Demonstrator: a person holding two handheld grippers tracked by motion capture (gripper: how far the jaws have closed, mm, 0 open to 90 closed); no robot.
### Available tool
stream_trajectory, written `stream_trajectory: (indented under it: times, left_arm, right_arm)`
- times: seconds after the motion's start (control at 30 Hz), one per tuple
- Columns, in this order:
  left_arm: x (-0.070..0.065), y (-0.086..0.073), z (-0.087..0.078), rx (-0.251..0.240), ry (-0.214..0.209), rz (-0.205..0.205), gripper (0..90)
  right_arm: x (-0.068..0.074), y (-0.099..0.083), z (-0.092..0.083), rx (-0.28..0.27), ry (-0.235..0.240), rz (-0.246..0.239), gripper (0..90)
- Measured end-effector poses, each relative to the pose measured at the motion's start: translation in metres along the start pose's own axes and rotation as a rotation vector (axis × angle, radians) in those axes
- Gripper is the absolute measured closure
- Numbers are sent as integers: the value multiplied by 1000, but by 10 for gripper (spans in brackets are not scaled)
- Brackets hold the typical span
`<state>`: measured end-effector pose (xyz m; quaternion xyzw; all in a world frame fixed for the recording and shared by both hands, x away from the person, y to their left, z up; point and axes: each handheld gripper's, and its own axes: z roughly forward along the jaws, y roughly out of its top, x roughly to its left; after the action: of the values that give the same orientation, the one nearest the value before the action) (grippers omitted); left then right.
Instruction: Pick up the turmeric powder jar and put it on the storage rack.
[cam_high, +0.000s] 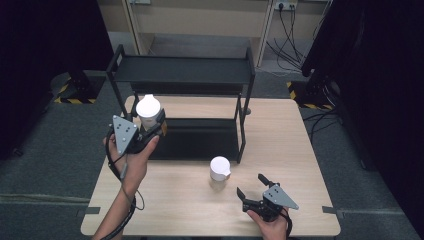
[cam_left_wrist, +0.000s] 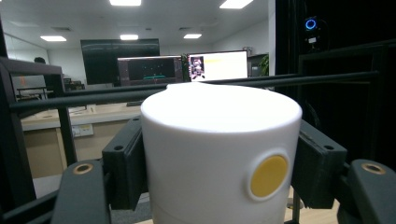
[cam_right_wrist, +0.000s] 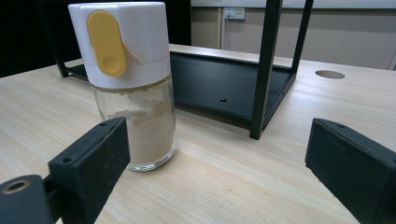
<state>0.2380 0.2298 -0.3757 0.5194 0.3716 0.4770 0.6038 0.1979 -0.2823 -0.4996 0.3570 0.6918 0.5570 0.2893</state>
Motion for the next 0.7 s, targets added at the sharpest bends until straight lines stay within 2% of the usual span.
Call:
stream_trajectory:
  times: [0.7]
  left_arm:
    - [4,25,13,-25,24,-1,308]
  right_arm:
    - [0,0,0,1,-1,0,70]
